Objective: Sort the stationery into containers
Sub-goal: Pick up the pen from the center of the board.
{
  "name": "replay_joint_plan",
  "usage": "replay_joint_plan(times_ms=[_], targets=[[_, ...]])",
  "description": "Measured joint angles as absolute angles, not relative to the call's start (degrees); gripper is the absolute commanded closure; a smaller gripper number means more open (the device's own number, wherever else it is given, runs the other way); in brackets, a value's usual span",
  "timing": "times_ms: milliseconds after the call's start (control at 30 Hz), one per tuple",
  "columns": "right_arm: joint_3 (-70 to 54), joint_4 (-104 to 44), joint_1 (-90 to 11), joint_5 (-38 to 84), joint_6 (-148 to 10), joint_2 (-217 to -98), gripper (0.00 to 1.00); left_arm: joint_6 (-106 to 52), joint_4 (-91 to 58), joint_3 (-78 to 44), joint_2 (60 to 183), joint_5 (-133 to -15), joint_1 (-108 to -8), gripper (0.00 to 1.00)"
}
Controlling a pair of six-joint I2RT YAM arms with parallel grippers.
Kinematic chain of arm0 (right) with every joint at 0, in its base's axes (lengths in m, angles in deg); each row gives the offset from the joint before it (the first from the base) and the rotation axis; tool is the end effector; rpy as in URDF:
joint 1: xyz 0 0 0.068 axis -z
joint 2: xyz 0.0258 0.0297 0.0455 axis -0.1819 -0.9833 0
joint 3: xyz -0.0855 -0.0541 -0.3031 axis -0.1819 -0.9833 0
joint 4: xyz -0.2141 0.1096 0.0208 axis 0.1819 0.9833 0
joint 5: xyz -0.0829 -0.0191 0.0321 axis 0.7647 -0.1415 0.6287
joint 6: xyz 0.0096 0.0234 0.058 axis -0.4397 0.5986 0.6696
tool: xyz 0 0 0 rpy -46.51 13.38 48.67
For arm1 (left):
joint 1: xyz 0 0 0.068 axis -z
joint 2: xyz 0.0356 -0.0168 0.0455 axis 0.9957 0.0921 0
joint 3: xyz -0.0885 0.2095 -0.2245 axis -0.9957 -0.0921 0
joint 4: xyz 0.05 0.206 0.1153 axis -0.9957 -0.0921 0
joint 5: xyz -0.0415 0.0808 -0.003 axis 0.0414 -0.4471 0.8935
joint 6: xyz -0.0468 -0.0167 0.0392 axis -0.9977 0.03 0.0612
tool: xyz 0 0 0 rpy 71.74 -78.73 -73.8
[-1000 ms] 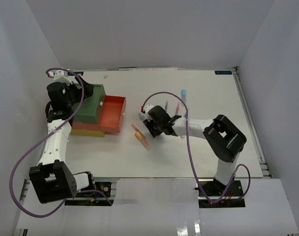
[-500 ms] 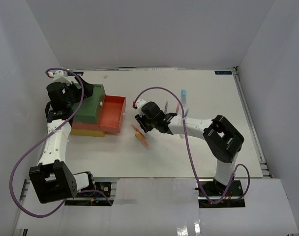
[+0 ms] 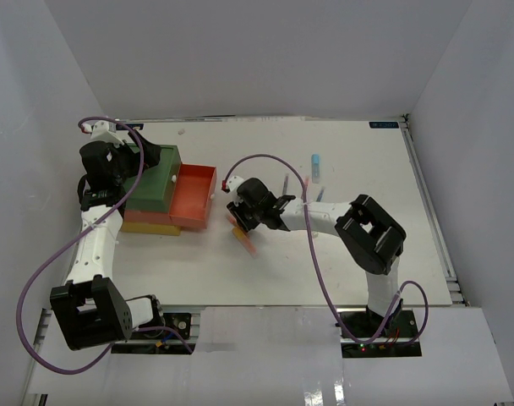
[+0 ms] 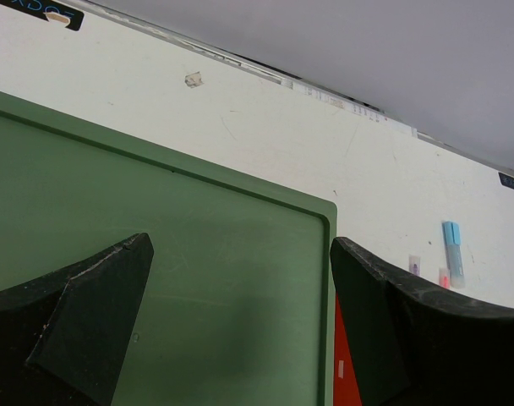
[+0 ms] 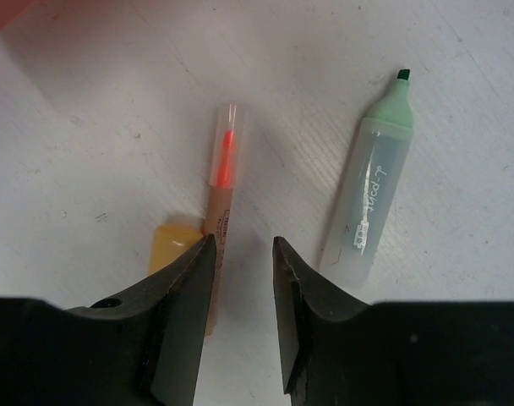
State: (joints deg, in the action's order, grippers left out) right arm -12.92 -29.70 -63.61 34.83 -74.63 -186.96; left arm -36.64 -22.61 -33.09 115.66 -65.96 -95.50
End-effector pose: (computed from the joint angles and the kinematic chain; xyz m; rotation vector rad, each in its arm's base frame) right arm 0.2621 0.3437 0.2267 -0.9788 2.1057 0.4048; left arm 0.2554 0.0348 0.3742 -0.3263 1.8627 -0.3869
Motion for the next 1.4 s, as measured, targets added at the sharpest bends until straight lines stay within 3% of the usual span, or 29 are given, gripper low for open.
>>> replay_joint_plan(times_ms=[533,1033,1400], targets=[[-12.46,-30.33,-64.17,34.91,-74.87,-189.67,0.61,-36.64,-22.61,-33.09,115.66,-65.80,-95.50,0.02],[-14.04,-27.88,-64.20,39.20,-73.27,-186.26,0.91,-36.68,-22.57,-33.09,115.66,-65.70,-95.52,0.02],[-8.36,-28.84,-64.20,38.24,-61.16,-173.65,0.89,-36.81,-22.53,-33.11,115.68,-65.37,-95.67,0.02]])
